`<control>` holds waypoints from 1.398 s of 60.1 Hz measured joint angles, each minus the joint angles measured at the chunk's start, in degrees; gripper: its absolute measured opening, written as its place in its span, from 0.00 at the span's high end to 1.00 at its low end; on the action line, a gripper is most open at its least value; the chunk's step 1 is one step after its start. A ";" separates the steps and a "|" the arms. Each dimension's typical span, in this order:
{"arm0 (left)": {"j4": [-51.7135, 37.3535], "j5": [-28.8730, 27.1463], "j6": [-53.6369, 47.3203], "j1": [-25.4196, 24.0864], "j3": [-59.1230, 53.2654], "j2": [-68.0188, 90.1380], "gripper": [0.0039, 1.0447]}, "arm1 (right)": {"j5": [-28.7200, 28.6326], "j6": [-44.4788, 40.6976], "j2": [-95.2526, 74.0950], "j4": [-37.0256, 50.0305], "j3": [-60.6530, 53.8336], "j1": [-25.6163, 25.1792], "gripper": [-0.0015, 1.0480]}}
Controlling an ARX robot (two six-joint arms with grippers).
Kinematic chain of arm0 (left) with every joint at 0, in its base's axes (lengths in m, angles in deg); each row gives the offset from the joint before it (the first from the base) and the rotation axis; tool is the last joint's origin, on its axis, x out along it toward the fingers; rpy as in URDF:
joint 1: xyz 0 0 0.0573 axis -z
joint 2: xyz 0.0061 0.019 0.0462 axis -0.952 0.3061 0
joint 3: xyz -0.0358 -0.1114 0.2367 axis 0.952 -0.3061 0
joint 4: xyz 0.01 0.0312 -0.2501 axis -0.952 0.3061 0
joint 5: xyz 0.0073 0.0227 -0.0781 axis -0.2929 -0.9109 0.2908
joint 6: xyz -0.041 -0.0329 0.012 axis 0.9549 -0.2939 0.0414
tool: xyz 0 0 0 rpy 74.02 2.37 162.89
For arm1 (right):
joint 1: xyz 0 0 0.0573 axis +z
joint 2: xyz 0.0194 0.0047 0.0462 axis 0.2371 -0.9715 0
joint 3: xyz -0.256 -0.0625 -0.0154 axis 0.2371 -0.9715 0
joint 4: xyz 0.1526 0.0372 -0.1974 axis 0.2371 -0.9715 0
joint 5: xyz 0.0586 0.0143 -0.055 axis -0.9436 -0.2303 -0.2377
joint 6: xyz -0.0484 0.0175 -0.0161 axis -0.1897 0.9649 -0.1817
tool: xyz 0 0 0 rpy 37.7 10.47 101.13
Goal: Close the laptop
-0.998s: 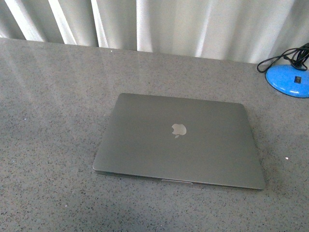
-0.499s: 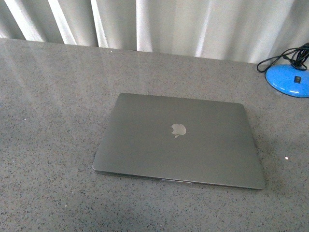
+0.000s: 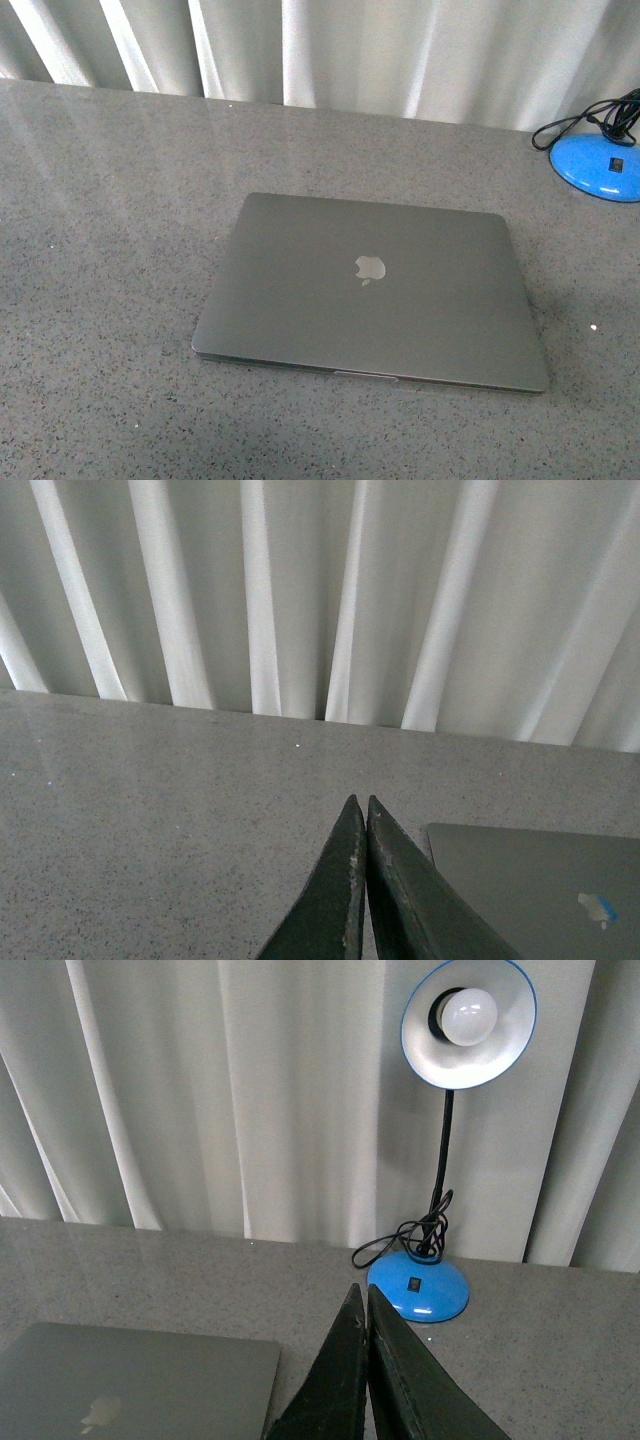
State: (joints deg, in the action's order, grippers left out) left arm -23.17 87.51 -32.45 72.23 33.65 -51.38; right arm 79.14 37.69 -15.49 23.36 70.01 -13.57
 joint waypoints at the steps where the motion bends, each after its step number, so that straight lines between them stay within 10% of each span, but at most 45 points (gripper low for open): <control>1: 0.33 0.00 0.00 0.00 0.00 -0.31 0.97 | 0.00 0.00 0.28 -0.31 0.00 0.00 0.99; 35: 12.48 0.00 0.02 0.00 0.02 -12.11 0.96 | 0.04 0.02 11.91 -12.24 0.02 0.00 0.95; 65: 12.48 0.00 -0.02 0.00 0.02 -12.11 0.05 | 0.04 0.13 11.91 -12.26 0.02 0.00 0.08; 84: 12.48 0.00 -0.11 0.00 0.02 -12.11 0.06 | 0.04 0.11 11.91 -12.26 0.02 0.00 0.10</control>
State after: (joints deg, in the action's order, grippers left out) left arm -10.69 87.51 -32.56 72.23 33.67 -63.49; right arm 79.19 37.80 -3.58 11.10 70.03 -13.57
